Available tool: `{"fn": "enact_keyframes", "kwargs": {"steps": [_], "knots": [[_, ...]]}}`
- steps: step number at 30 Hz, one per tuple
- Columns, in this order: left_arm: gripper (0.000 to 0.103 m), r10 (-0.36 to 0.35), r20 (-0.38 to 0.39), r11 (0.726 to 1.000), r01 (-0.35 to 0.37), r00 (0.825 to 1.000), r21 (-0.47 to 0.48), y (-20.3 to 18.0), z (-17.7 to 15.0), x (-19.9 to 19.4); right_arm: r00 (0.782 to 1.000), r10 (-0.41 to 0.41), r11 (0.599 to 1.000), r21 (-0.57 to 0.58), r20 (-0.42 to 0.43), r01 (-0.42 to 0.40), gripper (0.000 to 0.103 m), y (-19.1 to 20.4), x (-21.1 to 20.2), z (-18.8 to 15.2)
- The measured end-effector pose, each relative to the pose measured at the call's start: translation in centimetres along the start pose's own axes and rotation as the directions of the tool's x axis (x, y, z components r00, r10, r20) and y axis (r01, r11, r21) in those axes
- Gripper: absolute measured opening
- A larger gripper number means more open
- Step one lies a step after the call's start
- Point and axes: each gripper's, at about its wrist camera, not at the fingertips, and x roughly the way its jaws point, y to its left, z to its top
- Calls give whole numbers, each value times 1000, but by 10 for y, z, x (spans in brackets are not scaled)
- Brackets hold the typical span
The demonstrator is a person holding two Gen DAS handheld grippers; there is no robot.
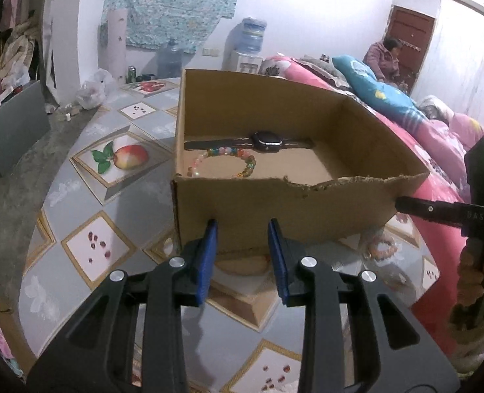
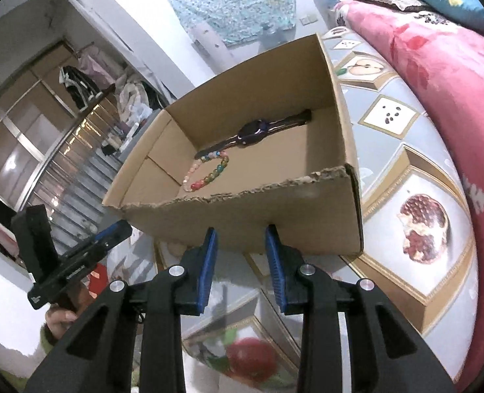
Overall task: Organize jewelry
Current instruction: 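Withdraw both grippers from the box, then move the right gripper toward the silver earrings beside the pink bead bracelet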
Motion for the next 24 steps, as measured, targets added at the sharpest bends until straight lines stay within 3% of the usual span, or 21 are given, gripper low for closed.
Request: {"fn": "enact_keyframes", "kwargs": {"steps": [8,14,19,24], "knots": [[30,0,-1,1000,0,1000,-9,2,3,15,999,31,999,-36,14,-31,30,4,12,6],[30,-55,-124,988,73,991,139,-30,-31,30,993,97,989,-103,-74,-104,31,14,22,-19],[30,-32,-181,965,78,983,251,-49,-42,44,980,133,981,-118,-147,-151,31,20,34,-39],[30,3,-208,945,65,978,321,-55,-43,53,975,155,976,-129,-161,-176,31,24,36,-46]]}}
